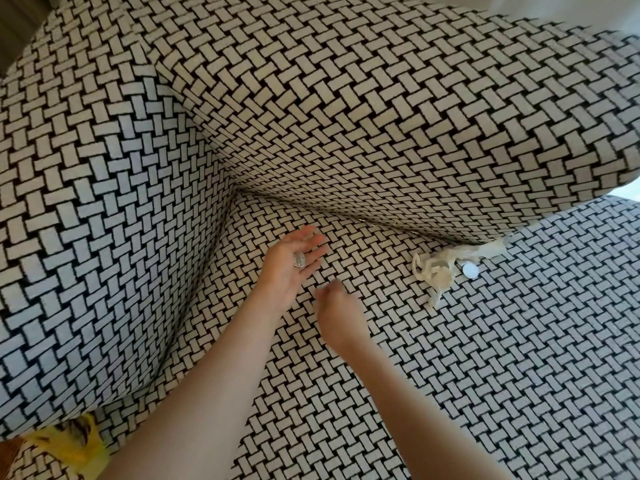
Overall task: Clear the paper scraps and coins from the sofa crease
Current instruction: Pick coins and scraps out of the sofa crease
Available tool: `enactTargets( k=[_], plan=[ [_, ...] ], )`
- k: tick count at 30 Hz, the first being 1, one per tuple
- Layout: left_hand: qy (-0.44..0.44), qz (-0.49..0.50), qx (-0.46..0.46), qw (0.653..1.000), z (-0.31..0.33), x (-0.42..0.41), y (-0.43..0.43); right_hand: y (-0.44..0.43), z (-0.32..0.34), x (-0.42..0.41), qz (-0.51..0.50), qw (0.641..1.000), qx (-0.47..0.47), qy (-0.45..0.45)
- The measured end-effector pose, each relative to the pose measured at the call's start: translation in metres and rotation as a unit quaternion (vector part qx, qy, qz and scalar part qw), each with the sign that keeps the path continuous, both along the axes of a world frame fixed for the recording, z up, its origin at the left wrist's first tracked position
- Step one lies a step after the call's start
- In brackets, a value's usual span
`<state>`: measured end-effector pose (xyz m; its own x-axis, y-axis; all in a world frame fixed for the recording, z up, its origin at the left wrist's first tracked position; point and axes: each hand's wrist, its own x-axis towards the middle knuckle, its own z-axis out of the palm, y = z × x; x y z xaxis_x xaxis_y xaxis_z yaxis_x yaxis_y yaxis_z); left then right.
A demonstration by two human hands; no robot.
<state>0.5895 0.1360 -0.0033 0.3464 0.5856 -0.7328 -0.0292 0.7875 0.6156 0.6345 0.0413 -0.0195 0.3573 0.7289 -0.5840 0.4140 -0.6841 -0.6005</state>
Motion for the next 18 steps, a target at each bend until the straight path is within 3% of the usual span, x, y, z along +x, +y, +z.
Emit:
enactTargets(
  k=[1, 3, 5, 10, 15, 18],
  plan=[
    [-0.002, -0.005, -0.008, 1.000, -0.001, 0.005, -0.002, 0.005, 0.001, 0.010, -0.113, 0.991, 0.011, 0.076],
    [-0.013, -0.006, -0.030, 0.999, -0.002, 0.016, -0.007, 0.015, 0.008, 0.029, -0.301, 0.931, 0.017, 0.205],
    [-0.027, -0.006, -0.052, 0.998, -0.003, 0.025, -0.011, 0.022, 0.019, 0.043, -0.377, 0.888, 0.027, 0.260],
    [-0.049, 0.008, -0.094, 0.994, -0.005, 0.047, -0.014, 0.035, 0.032, 0.054, -0.252, 0.952, 0.005, 0.176],
    [-0.036, 0.083, -0.150, 0.985, -0.012, 0.057, -0.010, 0.035, 0.046, 0.061, -0.260, 0.948, 0.001, 0.185],
    [-0.052, 0.102, -0.170, 0.979, -0.009, 0.057, -0.008, 0.032, 0.048, 0.066, -0.295, 0.943, 0.075, 0.137]
  ],
)
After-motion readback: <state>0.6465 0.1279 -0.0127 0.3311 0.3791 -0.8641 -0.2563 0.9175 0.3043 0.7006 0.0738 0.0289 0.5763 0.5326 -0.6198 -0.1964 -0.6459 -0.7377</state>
